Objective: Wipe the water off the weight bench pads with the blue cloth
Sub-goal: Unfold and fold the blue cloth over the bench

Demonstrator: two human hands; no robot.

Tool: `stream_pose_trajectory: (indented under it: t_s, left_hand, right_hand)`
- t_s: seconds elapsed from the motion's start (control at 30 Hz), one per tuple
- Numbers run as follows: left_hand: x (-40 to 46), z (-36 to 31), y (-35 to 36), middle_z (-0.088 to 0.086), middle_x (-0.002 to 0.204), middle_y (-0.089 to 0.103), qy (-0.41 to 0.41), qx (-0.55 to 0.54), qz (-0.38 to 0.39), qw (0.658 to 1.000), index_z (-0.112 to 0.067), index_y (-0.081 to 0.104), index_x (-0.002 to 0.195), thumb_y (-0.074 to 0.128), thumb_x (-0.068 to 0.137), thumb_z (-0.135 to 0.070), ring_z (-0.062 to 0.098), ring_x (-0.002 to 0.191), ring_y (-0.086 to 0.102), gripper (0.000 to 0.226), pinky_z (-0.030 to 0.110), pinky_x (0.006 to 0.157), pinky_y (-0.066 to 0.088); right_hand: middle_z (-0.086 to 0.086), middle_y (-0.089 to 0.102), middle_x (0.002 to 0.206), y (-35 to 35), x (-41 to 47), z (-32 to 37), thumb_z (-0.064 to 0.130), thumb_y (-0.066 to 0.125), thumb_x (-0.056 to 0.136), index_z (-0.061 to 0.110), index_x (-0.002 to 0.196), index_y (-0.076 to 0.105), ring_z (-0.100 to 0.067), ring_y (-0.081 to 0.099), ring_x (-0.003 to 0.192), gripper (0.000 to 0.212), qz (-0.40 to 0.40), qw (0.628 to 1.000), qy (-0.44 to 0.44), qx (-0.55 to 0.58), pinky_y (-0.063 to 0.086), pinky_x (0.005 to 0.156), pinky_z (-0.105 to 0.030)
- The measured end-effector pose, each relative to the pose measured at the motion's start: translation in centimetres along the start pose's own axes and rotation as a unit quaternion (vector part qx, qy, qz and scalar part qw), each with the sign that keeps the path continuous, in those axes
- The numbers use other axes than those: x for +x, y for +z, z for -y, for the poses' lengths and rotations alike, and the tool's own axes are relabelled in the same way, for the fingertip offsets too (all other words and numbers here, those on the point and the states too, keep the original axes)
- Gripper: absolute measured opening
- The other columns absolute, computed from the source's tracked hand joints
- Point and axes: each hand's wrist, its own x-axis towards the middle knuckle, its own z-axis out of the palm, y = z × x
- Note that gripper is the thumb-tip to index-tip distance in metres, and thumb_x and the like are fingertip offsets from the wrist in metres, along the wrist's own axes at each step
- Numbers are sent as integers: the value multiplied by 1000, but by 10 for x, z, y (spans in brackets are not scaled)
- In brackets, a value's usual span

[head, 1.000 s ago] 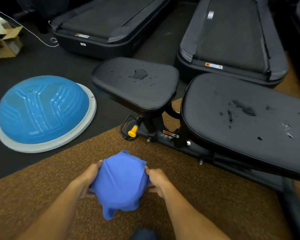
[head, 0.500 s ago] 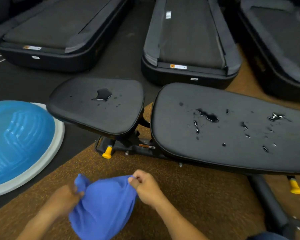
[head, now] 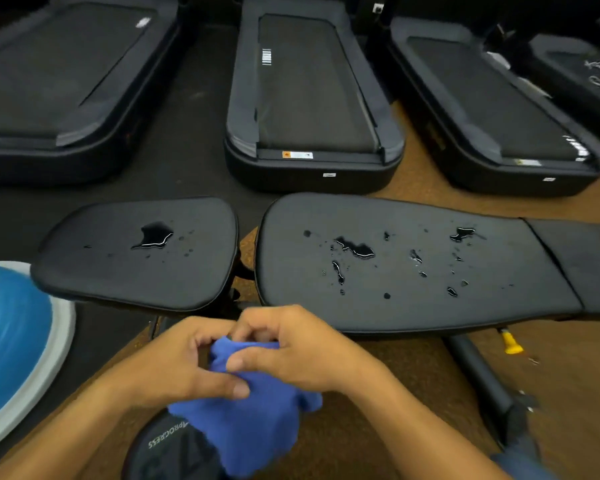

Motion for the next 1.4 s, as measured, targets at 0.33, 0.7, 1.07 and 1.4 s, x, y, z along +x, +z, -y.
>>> stream_pose_trajectory:
  t_s: [0.33,0.7,1.07,1.4]
  left_hand:
    - [10,-32,14,-9,62,52,26,193,23,981,-20,62,73,76,84,-30,2,57,44,20,30,56,37]
    - [-13,-42,14,-9,88,68,32,264,-65,962,-23,63,70,80,78,-54,5,80,65,37,29,70,50]
    - [-22,-51,61,-7,62,49,-49,192,-196,960,-23,53,78,65,74,-65,2,58,42,43,20,54,33]
    - [-4,-75,101,0,58,46,-123,-37,-309,942,-21,53,59,76,77,-58,12,52,38,47,27,51,26]
  right_hand:
    - [6,59,65,-63,-32,13,42,82,79,21,85,68,-7,49,58,27,61,959,103,-258,43,58,-33]
    - [7,56,69,-119,-74,-21,36,66,94,23,78,51,-12,48,62,26,-45,959,89,-267,43,62,-35]
    - [-1,62,73,-151,-99,-57,23,59,98,15,81,62,-23,60,71,19,-163,944,131,-255,46,61,-33]
    - [-2,23,55,-147,-124,-71,46,65,94,19,63,25,-21,23,54,57,-273,947,167,-6,24,50,-28]
